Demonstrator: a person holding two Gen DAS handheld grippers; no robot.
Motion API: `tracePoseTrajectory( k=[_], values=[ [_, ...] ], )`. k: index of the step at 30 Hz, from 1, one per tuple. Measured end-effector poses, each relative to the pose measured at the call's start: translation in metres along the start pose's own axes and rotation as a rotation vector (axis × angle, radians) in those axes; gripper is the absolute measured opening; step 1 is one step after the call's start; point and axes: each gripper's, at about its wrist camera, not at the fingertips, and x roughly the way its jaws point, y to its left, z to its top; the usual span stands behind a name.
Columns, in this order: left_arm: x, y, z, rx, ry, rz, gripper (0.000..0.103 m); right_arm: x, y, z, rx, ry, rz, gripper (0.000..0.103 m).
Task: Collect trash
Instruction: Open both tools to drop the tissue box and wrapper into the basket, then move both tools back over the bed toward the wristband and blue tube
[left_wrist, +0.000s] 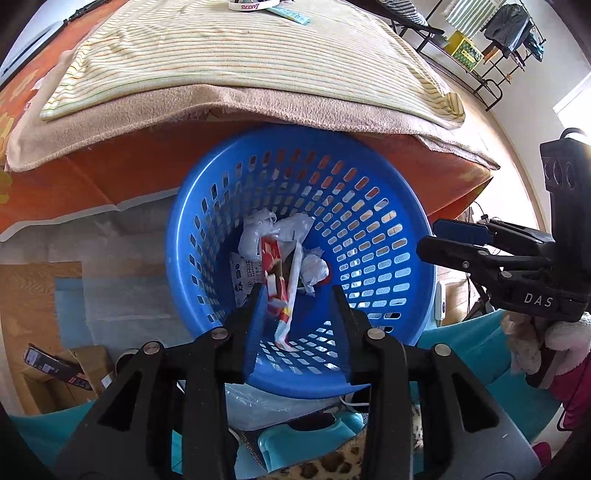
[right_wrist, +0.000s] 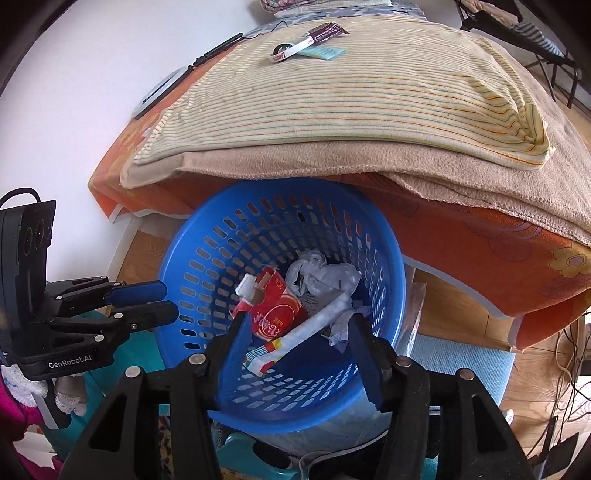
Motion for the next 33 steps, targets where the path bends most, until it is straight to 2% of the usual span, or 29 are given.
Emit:
tracePoseTrajectory(
  k=[2, 5, 8, 14, 16, 21, 25, 33],
  values=[
    [0.000, 0.000, 0.000, 0.001, -0.002, 0.004, 0.043, -0.001, 0.000, 0.000, -0.004, -0.006, -0.012, 0.067],
    [-0.001, 0.000, 0.001, -0.001, -0.014, 0.009, 0.054, -0.004, 0.000, 0.001, -0.009, -0.015, -0.025, 0.072],
    [-0.001, 0.000, 0.002, 0.003, -0.021, 0.016, 0.055, -0.005, 0.001, 0.002, -0.014, -0.022, -0.041, 0.081],
    [-0.002, 0.000, 0.003, 0.000, -0.025, 0.024, 0.062, -0.006, 0.003, 0.004, -0.015, -0.027, -0.070, 0.085],
    [-0.003, 0.001, 0.003, -0.003, -0.029, 0.027, 0.068, -0.006, 0.003, 0.004, -0.014, -0.027, -0.083, 0.087],
    [-0.004, 0.002, 0.005, -0.013, -0.029, 0.033, 0.069, -0.007, 0.002, 0.006, -0.009, -0.024, -0.097, 0.088],
    [-0.007, 0.003, 0.012, -0.023, -0.026, 0.023, 0.070, -0.007, 0.004, 0.009, -0.022, -0.029, -0.146, 0.097],
    [-0.024, 0.001, 0.038, -0.020, -0.074, 0.002, 0.070, -0.016, 0.006, 0.016, -0.027, -0.062, -0.156, 0.097]
  ],
)
